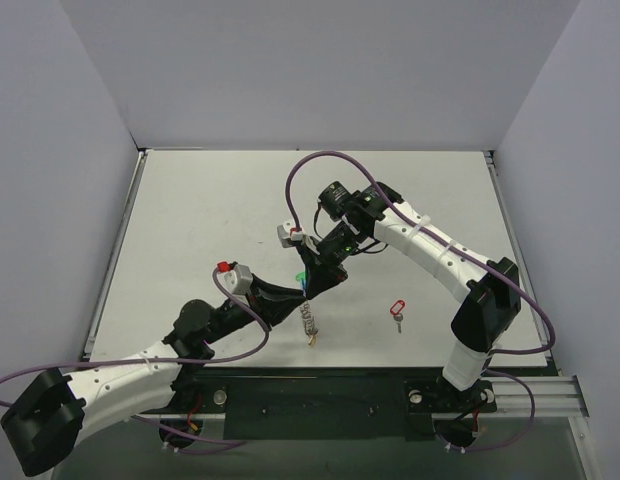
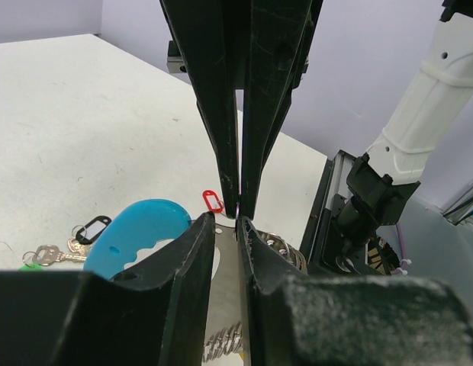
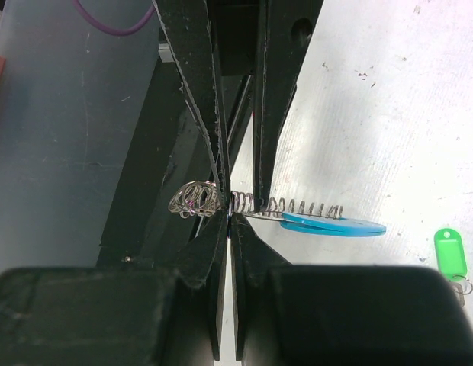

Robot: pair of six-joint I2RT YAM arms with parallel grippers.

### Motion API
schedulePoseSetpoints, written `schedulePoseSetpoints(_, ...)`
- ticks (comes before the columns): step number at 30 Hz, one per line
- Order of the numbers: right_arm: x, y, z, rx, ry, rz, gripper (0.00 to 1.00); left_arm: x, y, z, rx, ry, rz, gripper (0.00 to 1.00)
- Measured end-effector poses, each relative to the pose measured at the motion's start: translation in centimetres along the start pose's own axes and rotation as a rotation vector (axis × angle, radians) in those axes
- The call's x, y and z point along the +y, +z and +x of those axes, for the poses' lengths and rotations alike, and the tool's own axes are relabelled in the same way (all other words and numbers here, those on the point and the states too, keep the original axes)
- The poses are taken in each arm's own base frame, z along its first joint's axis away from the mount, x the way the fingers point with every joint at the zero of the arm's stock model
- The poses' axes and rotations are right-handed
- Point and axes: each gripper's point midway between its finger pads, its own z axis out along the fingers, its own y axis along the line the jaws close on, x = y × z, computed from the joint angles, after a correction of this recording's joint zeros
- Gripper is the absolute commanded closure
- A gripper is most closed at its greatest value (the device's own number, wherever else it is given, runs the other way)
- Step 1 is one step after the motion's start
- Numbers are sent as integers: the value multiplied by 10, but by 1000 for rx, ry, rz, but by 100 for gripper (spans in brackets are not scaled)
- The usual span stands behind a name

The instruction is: Put the keys on the keyring

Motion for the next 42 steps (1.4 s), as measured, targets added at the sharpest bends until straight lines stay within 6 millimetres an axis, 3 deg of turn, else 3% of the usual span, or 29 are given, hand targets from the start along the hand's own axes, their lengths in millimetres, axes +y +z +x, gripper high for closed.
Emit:
schedulePoseSetpoints(12, 0, 0, -1, -4, 0, -3, 100, 0, 1, 5, 15, -6, 6, 79)
schedulePoseSetpoints(14, 0, 0, -1, -4, -1, -3, 100, 0, 1, 5, 15, -7, 6, 85)
schedulePoseSetpoints(15, 0, 0, -1, -4, -1, -3, 100, 0, 1, 4, 15, -8, 6, 98)
schedulePoseSetpoints(19, 0, 0, -1, -4, -1, -3, 100, -1, 1, 4, 15, -9, 10, 100)
schedulePoseSetpoints(21, 0, 0, -1, -4, 0, -3, 91, -1, 1, 4, 14, -9, 10, 100)
schedulePoseSetpoints(24, 2, 0, -1, -9, 7, -7, 67, 0, 0, 3, 12, -4, 5, 100)
schedulePoseSetpoints(28, 0, -4, 0, -13, 36, 2, 54, 1, -5, 3, 14, 20, -5, 100)
schedulePoseSetpoints(31, -8, -15, 4, -20, 63, 36, 49, 0, -9, 1, 16, 47, -7, 100)
schedulePoseSetpoints(36, -23, -50, 14, -16, 78, 164, 47, 3, -13, 5, 40, 75, -13, 100)
schedulePoseSetpoints(42, -10, -79, 24, 3, 38, 285, 46, -1, -14, 15, 114, 131, 26, 100)
